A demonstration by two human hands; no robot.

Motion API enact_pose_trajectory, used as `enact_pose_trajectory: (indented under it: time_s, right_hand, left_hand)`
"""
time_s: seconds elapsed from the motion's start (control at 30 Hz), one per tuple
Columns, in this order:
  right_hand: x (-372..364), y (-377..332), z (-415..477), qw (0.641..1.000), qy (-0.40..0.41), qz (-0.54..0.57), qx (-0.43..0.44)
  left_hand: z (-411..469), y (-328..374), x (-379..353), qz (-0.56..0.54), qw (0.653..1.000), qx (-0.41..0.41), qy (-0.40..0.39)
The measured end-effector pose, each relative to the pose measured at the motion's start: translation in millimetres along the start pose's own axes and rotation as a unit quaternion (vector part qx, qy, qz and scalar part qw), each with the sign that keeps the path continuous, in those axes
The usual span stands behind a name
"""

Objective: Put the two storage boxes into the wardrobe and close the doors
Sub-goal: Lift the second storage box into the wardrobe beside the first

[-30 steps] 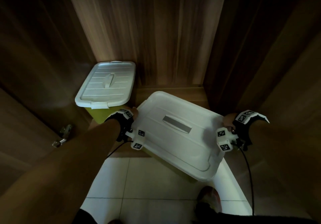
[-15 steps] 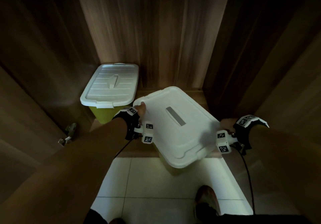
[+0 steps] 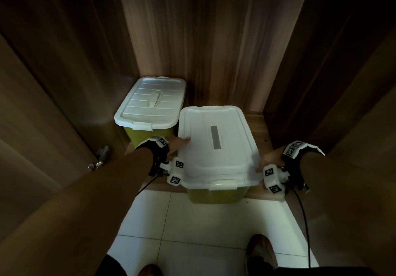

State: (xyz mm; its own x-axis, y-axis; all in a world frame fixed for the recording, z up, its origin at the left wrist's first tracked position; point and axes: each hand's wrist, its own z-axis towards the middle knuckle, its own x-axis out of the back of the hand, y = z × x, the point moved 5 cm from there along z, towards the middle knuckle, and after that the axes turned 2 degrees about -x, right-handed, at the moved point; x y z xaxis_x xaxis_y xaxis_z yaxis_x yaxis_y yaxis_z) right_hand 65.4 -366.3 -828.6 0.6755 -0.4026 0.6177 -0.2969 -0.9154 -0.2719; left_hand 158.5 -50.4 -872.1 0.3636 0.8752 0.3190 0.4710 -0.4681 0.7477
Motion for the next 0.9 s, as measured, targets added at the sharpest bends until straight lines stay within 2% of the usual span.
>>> enact_pose_trajectory:
  time_s: [0.03,0.1,0.13,0.2,0.3,0.33,0.43,0.53,0.63,0.7,0.9]
  right_hand:
    - [1,1,-6,0.998,0.017,0.042,-0.037]
    - [0,-11,-9,0.992,0.045,0.095,-0.071]
    - [-3,-16,-8,0.994,0.046,0.074,-0.061]
    - [-1,-16,1,0.996,0.067,0.022,-0.051]
    - [-1,-26,4,0.994,0.103,0.024,-0.039]
    - [-2,-27,6,0.995,0.095,-0.008,-0.038]
    - [-7,-28,1,0.995,0.087,0.011,-0.052]
    - [-9,-29,8,0.994,0.096,-0.016,-0.041]
    - [-15,-30,12,0.993,0.061,-0.075,-0.074]
    - [-15,-33,13,0.994,0.046,-0.064,-0.075]
    - [-7,-34,19,0.984,0.088,-0.133,-0.084]
  left_hand:
    - [-4,-7,-6,0.056,0.998,0.012,-0.036]
    - [-13,-15,-21,0.216,0.971,0.016,-0.102]
    - [-14,-17,-23,0.266,0.958,0.015,-0.109]
    - [-15,-15,-17,0.287,0.954,0.019,-0.091]
    - [-24,-5,-4,0.345,0.937,0.005,-0.049]
    - [-26,-3,-2,0.364,0.931,0.004,-0.04]
    - [-29,-7,-2,0.384,0.923,0.018,-0.022]
    - [-28,-8,-3,0.386,0.922,0.03,-0.014]
    - [-24,-7,-3,0.405,0.914,0.028,0.0]
    - [-25,-7,-4,0.414,0.91,0.029,0.005]
    - [-17,-3,-2,0.519,0.852,-0.026,0.058]
